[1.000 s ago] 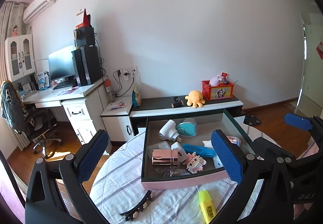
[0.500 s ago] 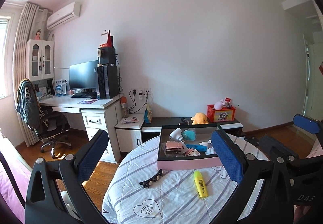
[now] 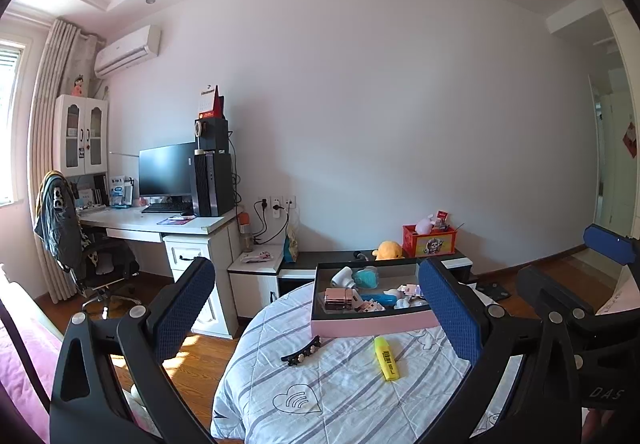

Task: Organize rigid objects
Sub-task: 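Withdraw both grippers from the box back over the bed, then grasp the black hair clip with the left gripper while the right grasps the yellow highlighter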

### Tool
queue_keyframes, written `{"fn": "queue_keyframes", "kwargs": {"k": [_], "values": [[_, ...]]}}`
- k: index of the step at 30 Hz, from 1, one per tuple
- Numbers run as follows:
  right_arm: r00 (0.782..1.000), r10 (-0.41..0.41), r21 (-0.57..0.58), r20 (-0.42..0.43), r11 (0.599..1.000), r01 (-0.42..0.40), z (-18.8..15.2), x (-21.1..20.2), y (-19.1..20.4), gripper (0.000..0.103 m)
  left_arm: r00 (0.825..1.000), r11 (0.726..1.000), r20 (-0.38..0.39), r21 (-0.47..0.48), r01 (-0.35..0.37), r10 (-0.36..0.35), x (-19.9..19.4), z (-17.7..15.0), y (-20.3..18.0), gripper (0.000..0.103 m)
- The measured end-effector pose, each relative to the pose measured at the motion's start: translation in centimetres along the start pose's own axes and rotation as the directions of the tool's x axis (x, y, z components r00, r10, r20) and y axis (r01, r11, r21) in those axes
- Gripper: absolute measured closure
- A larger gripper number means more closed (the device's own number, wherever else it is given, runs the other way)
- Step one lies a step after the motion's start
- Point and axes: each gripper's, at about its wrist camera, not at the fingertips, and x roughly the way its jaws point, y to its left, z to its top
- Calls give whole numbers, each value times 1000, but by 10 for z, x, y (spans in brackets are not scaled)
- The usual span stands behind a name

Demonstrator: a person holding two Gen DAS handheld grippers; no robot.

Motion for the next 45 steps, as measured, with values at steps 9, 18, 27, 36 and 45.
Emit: {"fn": "queue_keyframes", "kwargs": {"k": [9,18,27,36,45], "values": [[1000,2,-3,-5,1000,-2,-2,1,1,0,1000,1000,-2,-3,-10,10,-2,-2,3,0],[998,6,-3,-60,1000,-6,-9,31,6,0,998,1000,-60,-9,-19,19,27,-13,6,0],[975,34,4,-219,999,-34,-43,104,16,0,971,1000,-237,-4,-22,21,98,-53,20,0],[887,116,64,-447,993,-97,-108,198,30,0,882,1000,-471,-19,2,-11,187,-125,43,0],[789,154,116,-595,988,-105,-152,275,26,5,795,1000,-606,-29,7,-23,258,-176,64,0]]}}
